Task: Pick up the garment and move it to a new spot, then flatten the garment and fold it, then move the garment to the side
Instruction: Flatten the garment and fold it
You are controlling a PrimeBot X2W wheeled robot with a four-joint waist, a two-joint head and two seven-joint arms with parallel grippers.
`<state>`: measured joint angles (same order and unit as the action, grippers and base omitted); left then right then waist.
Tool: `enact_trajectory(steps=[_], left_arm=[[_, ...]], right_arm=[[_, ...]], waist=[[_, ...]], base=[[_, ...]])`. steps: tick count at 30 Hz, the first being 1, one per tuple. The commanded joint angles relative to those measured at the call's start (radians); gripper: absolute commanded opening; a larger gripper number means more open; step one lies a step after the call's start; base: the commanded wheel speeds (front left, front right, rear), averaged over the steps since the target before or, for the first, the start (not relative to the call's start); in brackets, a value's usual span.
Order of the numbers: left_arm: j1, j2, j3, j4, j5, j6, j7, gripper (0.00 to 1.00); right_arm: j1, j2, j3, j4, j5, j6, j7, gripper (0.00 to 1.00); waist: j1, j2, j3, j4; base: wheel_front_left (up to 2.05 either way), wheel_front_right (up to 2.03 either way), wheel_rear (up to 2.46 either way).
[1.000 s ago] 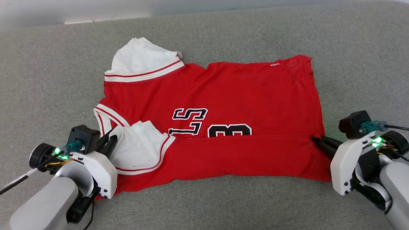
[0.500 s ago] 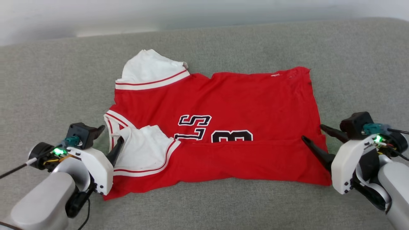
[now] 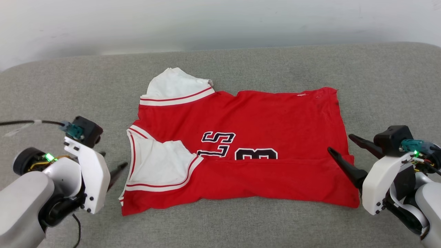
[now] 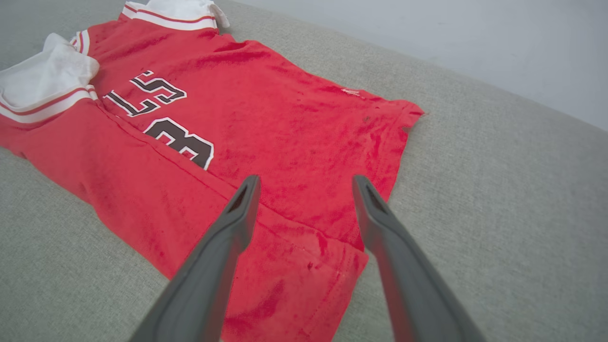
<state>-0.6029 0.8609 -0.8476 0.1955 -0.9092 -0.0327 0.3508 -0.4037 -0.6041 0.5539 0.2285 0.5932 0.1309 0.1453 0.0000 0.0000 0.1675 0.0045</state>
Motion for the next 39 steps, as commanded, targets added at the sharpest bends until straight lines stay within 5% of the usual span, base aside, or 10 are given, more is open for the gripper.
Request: enact_trajectory(steps=[1,8,19,20,21,22,27,34,39], left_arm=[[-0.007,0.009,-0.01,-0.023,-0.044,-0.01,0.073,1.0],[-0.007,0.024,-0.045,-0.046,-0.167,-0.012,0.308,1.0],[0.016,-0.055,-0.109,0.122,-0.18,-0.026,0.371,1.0],[0.017,-0.062,-0.117,0.134,-0.175,-0.033,0.37,0.78],[0.017,-0.067,-0.121,0.144,-0.173,-0.04,0.364,0.22],[0.017,-0.072,-0.124,0.154,-0.172,-0.045,0.359,0.0],[-0.001,-0.057,-0.128,0.141,-0.154,-0.074,0.33,0.0],[-0.028,-0.013,-0.129,0.064,-0.129,-0.088,0.301,0.0],[-0.037,0.001,-0.128,0.011,-0.119,-0.086,0.297,0.0]], right_arm=[[0.017,0.009,-0.009,-0.011,-0.004,0.0,0.008,1.0],[-0.002,0.026,-0.006,-0.034,-0.016,0.0,0.04,1.0],[-0.054,0.045,0.043,-0.002,-0.002,0.0,0.061,1.0],[-0.059,0.043,0.047,0.0,0.002,0.0,0.062,1.0],[-0.067,0.037,0.05,0.003,0.004,0.0,0.065,1.0],[-0.075,0.028,0.054,0.002,0.007,0.0,0.07,1.0],[-0.134,-0.044,0.104,-0.03,0.028,0.0,0.141,1.0],[-0.269,-0.221,0.268,-0.124,0.175,-0.001,0.466,1.0],[-0.325,-0.263,0.336,-0.124,0.268,0.0,0.62,1.0]], waist=[[0.0,0.0,0.001,-0.001],[0.0,0.0,0.016,-0.019],[0.0,0.0,0.052,-0.061],[0.0,0.0,0.051,-0.063],[0.0,0.0,0.049,-0.063],[0.0,0.0,0.045,-0.063],[0.0,0.0,0.016,-0.056],[0.0,0.0,-0.001,-0.035],[0.0,0.0,0.01,-0.021]], base=[[0.0,0.0,0.0],[0.0,0.0,0.0],[0.0,0.0,0.0],[0.0,0.0,0.0],[0.0,0.0,0.0],[0.0,0.0,0.0],[0.0,0.0,0.0],[0.0,0.0,0.0],[0.0,0.0,0.0]])
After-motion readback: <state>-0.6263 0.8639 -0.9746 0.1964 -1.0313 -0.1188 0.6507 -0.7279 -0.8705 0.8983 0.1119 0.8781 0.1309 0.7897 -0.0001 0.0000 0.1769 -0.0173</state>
